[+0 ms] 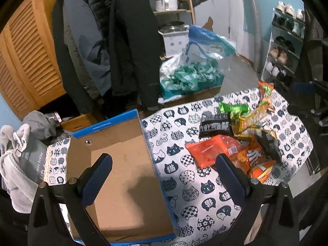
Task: Organize snacks
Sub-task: 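Move left tool to red-orange packet while right tool moves to black packet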
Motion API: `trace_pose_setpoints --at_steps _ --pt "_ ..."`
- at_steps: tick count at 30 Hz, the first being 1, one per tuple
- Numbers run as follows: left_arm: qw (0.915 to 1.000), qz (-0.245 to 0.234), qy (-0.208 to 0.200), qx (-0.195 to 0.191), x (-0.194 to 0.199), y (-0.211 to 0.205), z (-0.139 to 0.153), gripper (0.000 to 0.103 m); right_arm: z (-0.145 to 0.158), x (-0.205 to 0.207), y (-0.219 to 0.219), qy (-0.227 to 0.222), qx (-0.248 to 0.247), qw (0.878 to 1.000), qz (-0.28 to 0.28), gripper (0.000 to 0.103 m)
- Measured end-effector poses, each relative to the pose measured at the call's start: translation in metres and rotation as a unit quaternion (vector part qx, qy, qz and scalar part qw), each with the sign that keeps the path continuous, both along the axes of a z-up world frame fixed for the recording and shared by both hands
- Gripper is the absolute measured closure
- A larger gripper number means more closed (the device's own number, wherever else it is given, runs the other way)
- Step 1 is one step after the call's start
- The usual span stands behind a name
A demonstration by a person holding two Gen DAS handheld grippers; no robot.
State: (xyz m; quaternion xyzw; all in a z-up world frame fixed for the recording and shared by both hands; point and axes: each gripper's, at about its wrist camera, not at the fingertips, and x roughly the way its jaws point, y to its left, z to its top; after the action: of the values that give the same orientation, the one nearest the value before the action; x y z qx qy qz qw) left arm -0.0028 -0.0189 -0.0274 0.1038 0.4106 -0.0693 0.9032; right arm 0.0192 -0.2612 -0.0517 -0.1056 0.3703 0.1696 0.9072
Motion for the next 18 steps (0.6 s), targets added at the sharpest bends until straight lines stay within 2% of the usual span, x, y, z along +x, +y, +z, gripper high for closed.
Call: trace_pose_setpoints --at_steps 4,10,18 --pt "0.9996 -0.019 0.021 0.007 0.007 -0.011 -0.007 0.001 -0.003 -0.002 -0.006 0.001 -0.002 1.0 -0.004 0.016" --pt "0.9989 -0.038 0.026 0.004 0.015 -0.024 -0.003 0.001 -0.011 0.001 -0.023 0.014 -0.003 1.0 -0.017 0.016" --pt "0.994 -0.094 0.056 0.011 0.032 -0.055 -0.006 0.001 -0.028 0.009 -0.055 0.049 0.004 0.998 -0.04 0.016"
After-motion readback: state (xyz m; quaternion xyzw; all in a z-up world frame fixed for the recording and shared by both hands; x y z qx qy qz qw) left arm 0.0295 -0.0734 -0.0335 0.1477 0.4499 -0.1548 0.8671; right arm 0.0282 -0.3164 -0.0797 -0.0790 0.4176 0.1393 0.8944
